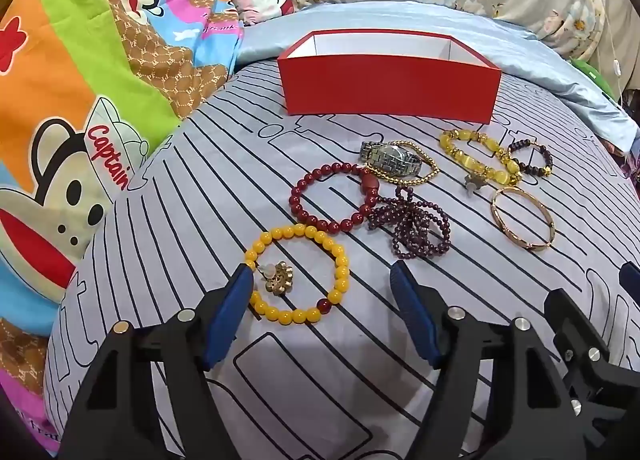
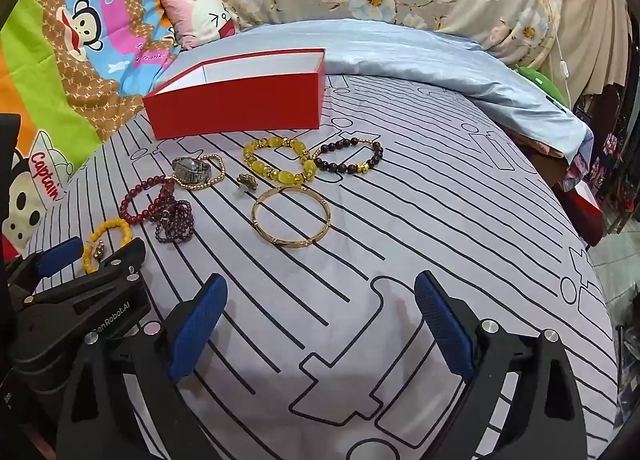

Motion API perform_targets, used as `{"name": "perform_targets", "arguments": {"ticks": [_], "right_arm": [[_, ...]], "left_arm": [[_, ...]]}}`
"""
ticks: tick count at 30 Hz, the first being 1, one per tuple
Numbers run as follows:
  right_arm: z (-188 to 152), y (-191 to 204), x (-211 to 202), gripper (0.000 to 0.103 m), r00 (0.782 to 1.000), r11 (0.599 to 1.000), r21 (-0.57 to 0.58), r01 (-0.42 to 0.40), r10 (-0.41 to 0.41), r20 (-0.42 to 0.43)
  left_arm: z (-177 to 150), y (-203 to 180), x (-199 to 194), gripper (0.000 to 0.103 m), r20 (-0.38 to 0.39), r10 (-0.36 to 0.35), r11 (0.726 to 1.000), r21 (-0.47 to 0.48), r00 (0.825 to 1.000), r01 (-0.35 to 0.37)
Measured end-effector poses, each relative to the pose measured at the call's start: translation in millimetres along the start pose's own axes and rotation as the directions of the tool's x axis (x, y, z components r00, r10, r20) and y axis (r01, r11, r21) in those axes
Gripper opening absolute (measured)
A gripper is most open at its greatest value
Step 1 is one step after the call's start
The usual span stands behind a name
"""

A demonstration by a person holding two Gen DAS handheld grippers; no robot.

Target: Organize jewelry

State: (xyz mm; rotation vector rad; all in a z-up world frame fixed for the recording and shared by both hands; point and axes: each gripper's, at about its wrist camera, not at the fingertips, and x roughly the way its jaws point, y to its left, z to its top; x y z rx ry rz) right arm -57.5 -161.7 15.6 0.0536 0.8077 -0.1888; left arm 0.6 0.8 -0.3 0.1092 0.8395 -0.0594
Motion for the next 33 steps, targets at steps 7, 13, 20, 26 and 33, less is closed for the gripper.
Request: {"name": "perform_targets", "arguments": {"ticks": [7,13,20,26,33], "right_arm": [[1,3,1,0.091,1.0,1.0,-0.004,0.006,-0.006,0.004],[1,2,0,0.091,1.0,1.0,-0.002,0.008,-0.008,0.002],[-5,-9,-7,0.091,1.0,1.0,-0.001,0.007,-0.007,0.008],[-1,-4,-4,0.091,1.0,1.0,-0.003,0.018,-0.018,0.012],[-1,-3,-6,0.091,1.0,1.0,-0.003,0.02,-0.02,0.019]], "left_arm": [[3,-4,-2,0.067,0.003,0.018,1.0,0.009,1.0,-0.018],[3,1,-2,0.067,0.008,0.014,1.0,0.01,1.0,-0.014],[1,-1,-5,0.067,0.016,0.018,1.0,0.011,1.0,-0.018],[1,0,-7,0.07,0.021,0.023,1.0,0.009,1.0,-0.023],[1,2,-8,0.074,0.02,0.029,1.0,0.006,0.999,-0.029]]}}
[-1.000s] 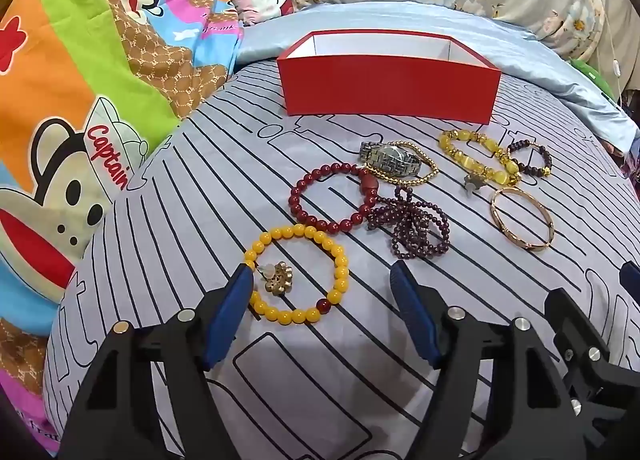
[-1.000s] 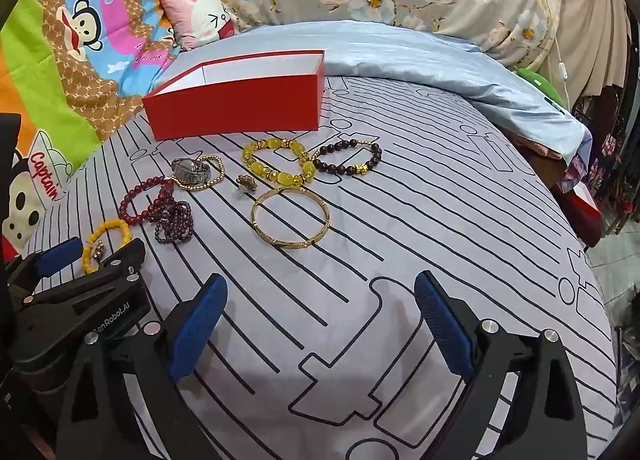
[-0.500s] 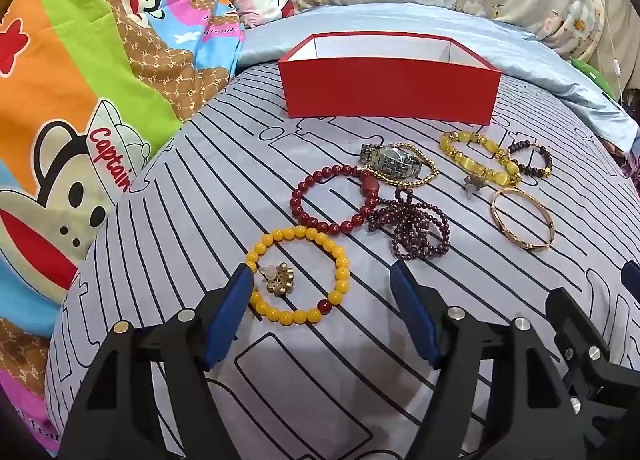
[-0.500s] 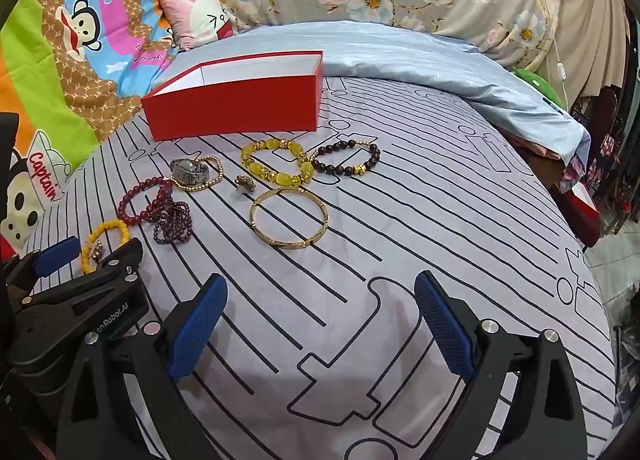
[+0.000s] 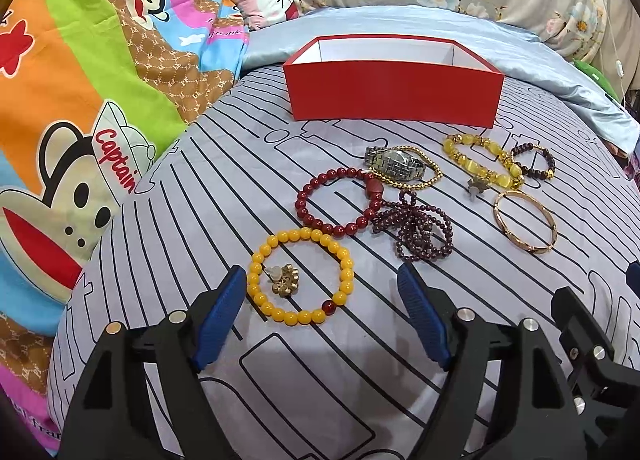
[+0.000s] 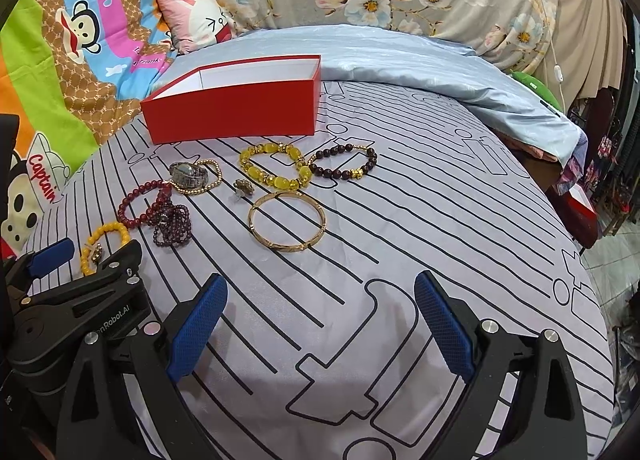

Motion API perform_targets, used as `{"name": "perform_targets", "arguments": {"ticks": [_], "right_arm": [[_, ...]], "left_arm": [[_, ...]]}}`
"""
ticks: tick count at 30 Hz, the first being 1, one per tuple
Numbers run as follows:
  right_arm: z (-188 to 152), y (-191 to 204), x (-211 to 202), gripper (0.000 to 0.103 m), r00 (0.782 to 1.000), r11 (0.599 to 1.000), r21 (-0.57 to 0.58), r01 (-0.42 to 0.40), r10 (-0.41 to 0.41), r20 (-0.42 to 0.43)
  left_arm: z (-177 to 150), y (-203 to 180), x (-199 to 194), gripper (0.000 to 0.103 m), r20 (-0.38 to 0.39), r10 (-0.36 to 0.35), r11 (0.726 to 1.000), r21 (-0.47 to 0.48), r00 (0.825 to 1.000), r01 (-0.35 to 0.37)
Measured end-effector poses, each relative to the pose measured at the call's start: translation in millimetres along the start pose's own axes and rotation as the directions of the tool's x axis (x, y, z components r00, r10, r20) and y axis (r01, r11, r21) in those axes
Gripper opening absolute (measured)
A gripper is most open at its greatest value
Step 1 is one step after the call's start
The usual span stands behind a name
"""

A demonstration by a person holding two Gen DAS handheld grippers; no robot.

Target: Organize jewelry

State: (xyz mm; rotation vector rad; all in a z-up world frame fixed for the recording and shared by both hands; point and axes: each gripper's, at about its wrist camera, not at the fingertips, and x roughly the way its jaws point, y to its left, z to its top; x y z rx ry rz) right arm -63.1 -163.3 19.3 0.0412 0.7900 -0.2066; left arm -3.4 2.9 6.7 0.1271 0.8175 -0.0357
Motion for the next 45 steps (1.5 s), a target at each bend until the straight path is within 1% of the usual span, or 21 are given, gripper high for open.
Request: {"name": "perform_targets", "arguments": {"ticks": [12,26,33,40,45], "right_arm": [[1.6,-0.3,-2.0,0.091,1.0,1.0,0.0,-0.001,0.001,0.008],[0.6,-0.2,-2.3,0.091,1.0,1.0,0.002,-0.001,0.001,0.008],[0.8,-0.9,-2.5,0.091,1.0,1.0,0.005,-0.004,0.003,0.01],[1.2,-2.0,-2.2,0.091,1.0,1.0,0.012,-0.005,0.005,0.011],[-0.2,-2.9,-1.4,0.091,1.0,1.0,0.011,-0.004,0.004,0.013]], "left_arm": [[-0.8,1.4,-1.5,0.079,0.008,0.009,1.0,-0.005,1.0,-0.009],[-0.8,2.0,-0.6,0.079,0.002,0.009,1.0,-0.004,1.0,-0.009],[-0.5,-0.4,-3.0,0.079,0.016,0.016,1.0,-0.001,1.0,-0.016],[-1.0,-0.2,-5.5,0.085,0.028,0.016,1.0,-0.007,0.999,-0.016],[-1.0,-0.2,-5.3,0.086,0.029,0.024,1.0,-0.01,0.999,-0.024]]}}
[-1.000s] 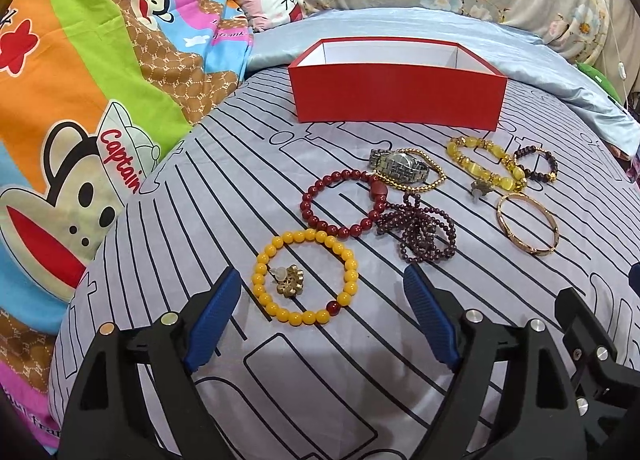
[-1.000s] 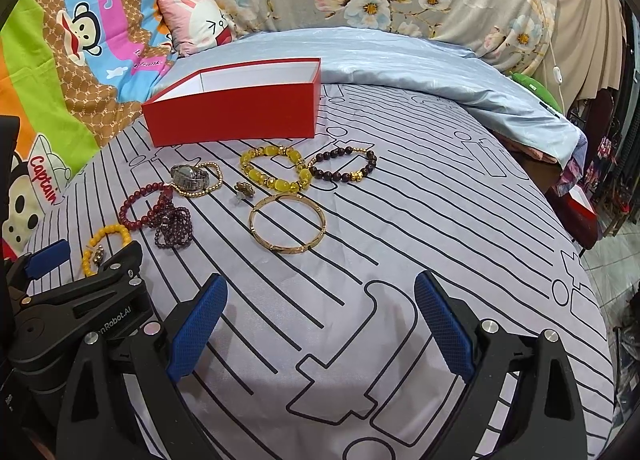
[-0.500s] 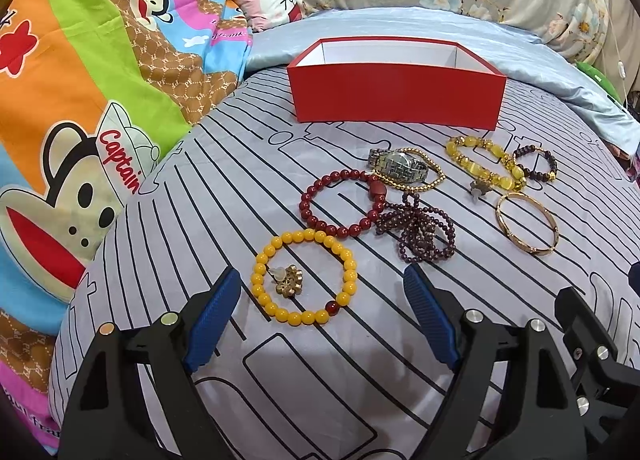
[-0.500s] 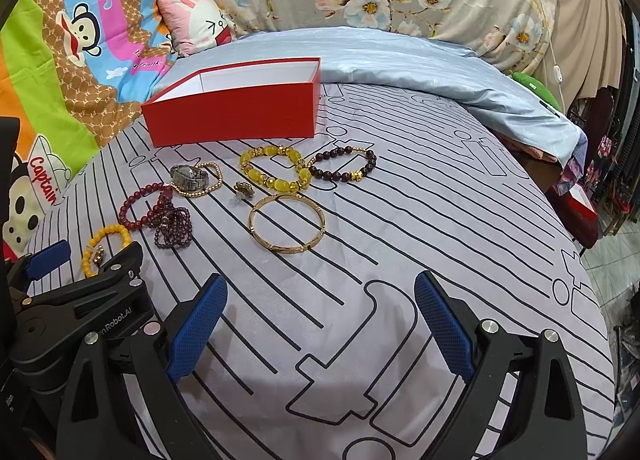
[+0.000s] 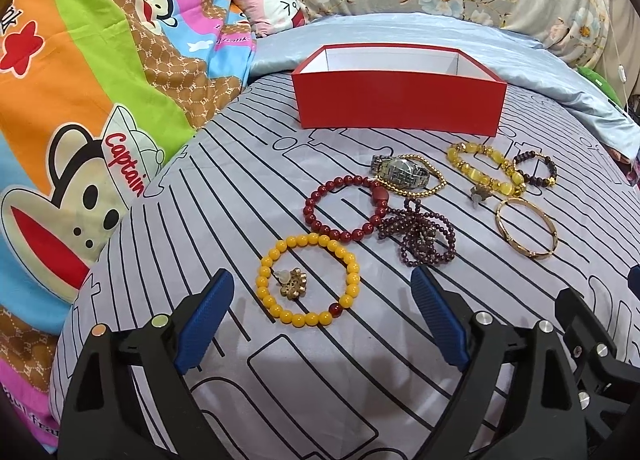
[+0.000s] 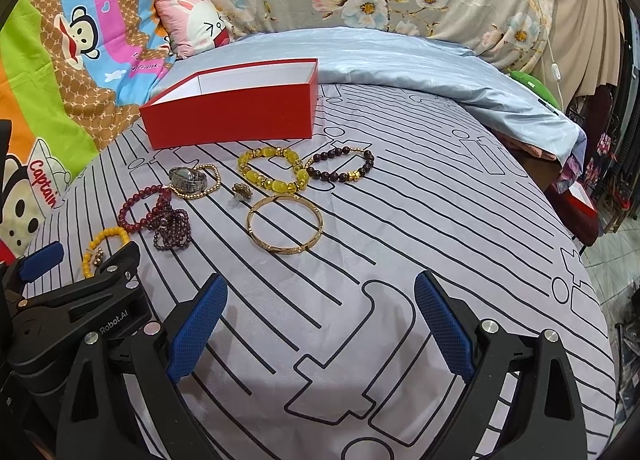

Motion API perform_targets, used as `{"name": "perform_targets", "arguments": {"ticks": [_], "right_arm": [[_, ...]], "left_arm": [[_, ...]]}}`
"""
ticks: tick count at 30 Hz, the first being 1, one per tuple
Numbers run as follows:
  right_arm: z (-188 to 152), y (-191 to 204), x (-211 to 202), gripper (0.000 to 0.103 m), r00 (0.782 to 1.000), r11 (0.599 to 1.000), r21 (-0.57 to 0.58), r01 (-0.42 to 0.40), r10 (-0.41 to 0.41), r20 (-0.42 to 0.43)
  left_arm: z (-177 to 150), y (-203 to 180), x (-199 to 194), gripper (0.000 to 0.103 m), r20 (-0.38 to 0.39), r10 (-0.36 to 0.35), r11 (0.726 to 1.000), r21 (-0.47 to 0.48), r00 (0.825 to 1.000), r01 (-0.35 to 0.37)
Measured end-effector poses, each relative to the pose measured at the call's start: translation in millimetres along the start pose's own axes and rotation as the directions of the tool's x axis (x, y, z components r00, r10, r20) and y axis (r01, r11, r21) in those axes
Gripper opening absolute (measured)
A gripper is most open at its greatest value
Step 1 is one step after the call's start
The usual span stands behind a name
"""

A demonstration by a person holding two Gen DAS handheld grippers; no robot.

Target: Organize jewelry

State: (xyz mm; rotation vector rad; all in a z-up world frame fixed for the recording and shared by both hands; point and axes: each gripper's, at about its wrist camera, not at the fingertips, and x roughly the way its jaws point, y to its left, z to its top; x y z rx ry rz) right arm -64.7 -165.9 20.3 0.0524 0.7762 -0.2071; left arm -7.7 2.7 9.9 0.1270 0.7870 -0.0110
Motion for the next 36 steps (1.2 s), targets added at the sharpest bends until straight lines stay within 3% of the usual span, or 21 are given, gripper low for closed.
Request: {"name": "perform_targets", "arguments": {"ticks": [18,23,26,36], "right_arm": [[0,0,1,0.091,1.0,1.0,0.0,0.0,0.0,-0.003],[-1,-1,3,0.091,1.0,1.0,0.009,-0.004,0.005,-0.009],[-1,-2,4,0.091,1.0,1.0,0.014,-0.009,0.009,-0.014],[-1,-3,10,0.091,0.998,0.999,0.026,-0.025,0.026,-0.05]], "left_arm": [[0,0,3,0.086,-0.009,-0.015,1.0,0.0,1.0,0.015],[1,2,3,0.087,-0.006,-0.049,0.999,-0.011,0.999,0.049],[0,12,-1,0.095,0.011,-0.073,0.996,-0.058,0.997,0.074],[6,79,8,0.095,-0.002,-0.067,0.981,-0.181,0.998,0.065]]}}
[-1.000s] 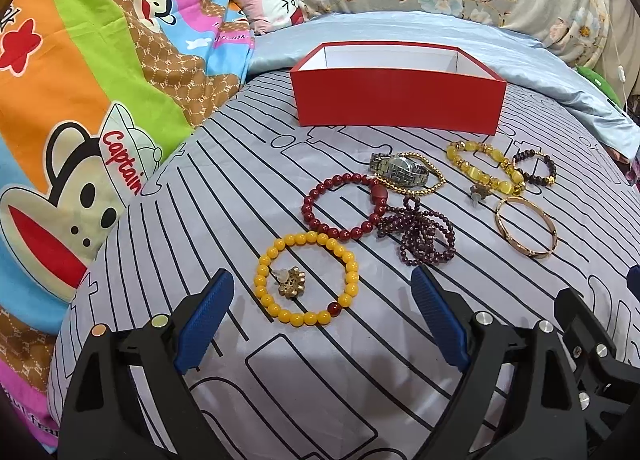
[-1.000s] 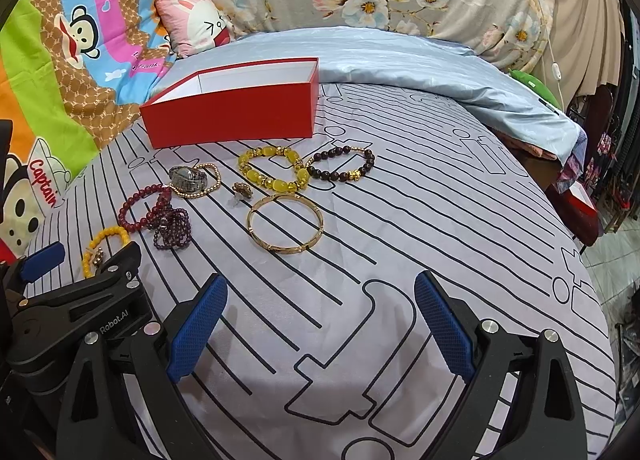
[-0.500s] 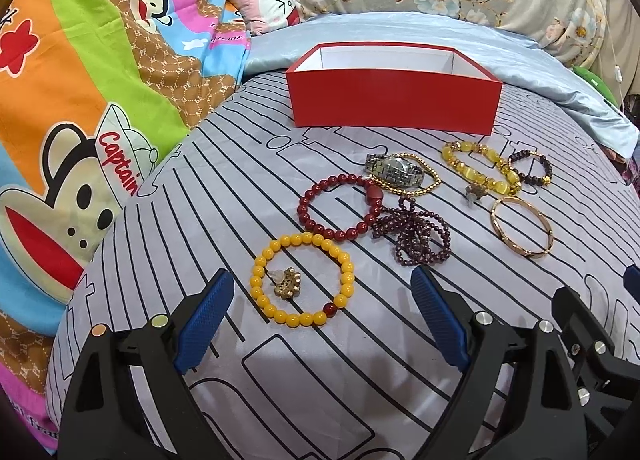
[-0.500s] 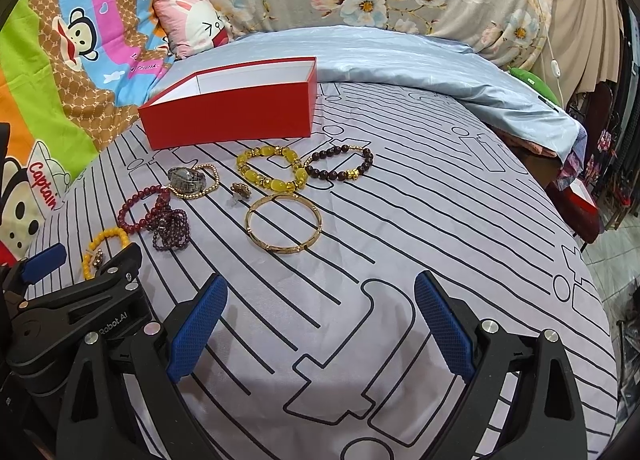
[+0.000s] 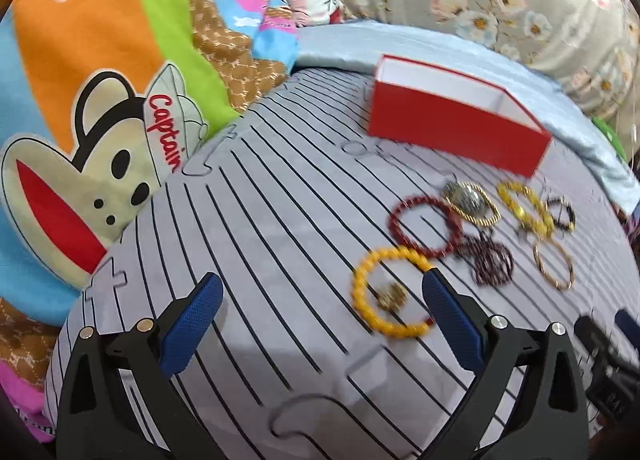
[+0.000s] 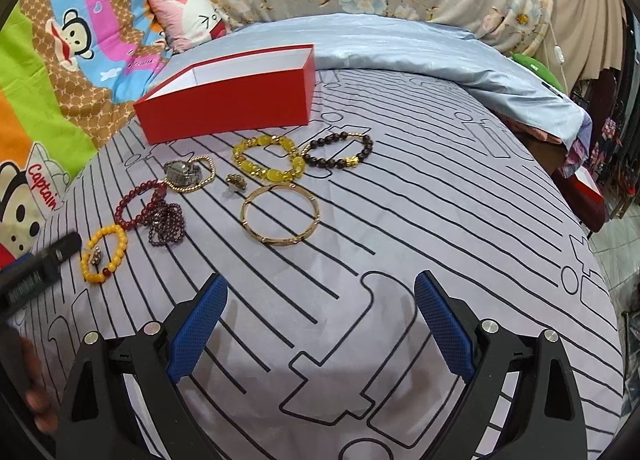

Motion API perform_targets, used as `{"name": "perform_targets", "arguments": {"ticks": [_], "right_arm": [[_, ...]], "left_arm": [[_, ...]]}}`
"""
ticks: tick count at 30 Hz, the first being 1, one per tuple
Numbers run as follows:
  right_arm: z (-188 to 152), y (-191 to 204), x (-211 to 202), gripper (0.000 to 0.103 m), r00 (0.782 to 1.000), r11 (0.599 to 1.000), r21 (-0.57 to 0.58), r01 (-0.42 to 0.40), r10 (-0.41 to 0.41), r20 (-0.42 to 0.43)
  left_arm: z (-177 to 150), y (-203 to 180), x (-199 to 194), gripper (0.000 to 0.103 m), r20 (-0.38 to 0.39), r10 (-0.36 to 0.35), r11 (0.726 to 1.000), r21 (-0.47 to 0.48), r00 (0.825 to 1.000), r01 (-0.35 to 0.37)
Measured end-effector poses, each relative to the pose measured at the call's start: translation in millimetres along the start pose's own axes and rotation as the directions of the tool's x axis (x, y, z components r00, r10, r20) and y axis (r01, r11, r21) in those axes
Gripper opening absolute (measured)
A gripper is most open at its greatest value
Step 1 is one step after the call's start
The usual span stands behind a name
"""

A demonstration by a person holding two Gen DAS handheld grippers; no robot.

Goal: Organize jewelry
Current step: 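Lower the left tool onto the yellow bead bracelet and close it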

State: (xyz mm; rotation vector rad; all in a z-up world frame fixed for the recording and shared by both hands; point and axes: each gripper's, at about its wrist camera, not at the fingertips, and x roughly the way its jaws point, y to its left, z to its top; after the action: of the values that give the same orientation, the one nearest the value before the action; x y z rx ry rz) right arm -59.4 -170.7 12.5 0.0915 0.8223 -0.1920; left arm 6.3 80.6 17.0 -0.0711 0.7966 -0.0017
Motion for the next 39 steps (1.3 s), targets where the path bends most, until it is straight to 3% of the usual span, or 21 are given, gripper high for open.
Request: {"name": "perform_targets", "arguments": {"ticks": [5,9,12,17,23,26,28,30,39], "right_arm": [[1,3,1,0.091,1.0,1.0,-0.021,0.003,-0.003,-0.009],[2,0,2,0.091,1.0,1.0,-0.017,0.004,-0.004,-0.015],[3,-4,1,0.091,1.0,1.0,-0.004,-0.001,0.0,-0.016],[4,-3,1,0.091,1.0,1.0,-0.012,-0.008,0.008,-0.018],[4,3,-2,0.091,1.0,0.999,-0.026,-0.02,0.019,-0.015],[4,4,-4,0.091,1.0,0.999,-0.03,-0.022,0.022,-0.013],[4,4,-5,0.091,1.0,0.999,-0.03,-0.023,0.023,-0.013],[3,5,-5,0.091,1.0,0.999,-0.032,-0.025,0.025,-0.013],[5,4,-9,0.091,1.0,0.999,-0.037,-0.025,0.025,-0.006]], "left_arm": [[5,-4,12,0.094,-0.04,-0.021,1.0,0.021,0.999,0.022],[-4,-18,19,0.084,-0.086,-0.033,0.994,0.097,0.996,0.041],[-10,-18,24,0.076,-0.121,-0.05,0.993,0.099,0.991,0.062],[-16,-17,19,0.074,-0.12,-0.066,0.99,0.118,0.991,0.08],[-25,-19,9,0.06,-0.112,-0.105,0.98,0.155,0.988,0.122],[-28,-20,4,0.043,-0.108,-0.108,0.976,0.179,0.988,0.126],[-27,-18,4,0.019,-0.106,-0.123,0.975,0.17,0.987,0.14],[-26,-15,5,0.008,-0.11,-0.143,0.975,0.157,0.984,0.159],[-3,-19,-13,0.007,-0.042,-0.213,0.967,0.134,0.976,0.216]]}}
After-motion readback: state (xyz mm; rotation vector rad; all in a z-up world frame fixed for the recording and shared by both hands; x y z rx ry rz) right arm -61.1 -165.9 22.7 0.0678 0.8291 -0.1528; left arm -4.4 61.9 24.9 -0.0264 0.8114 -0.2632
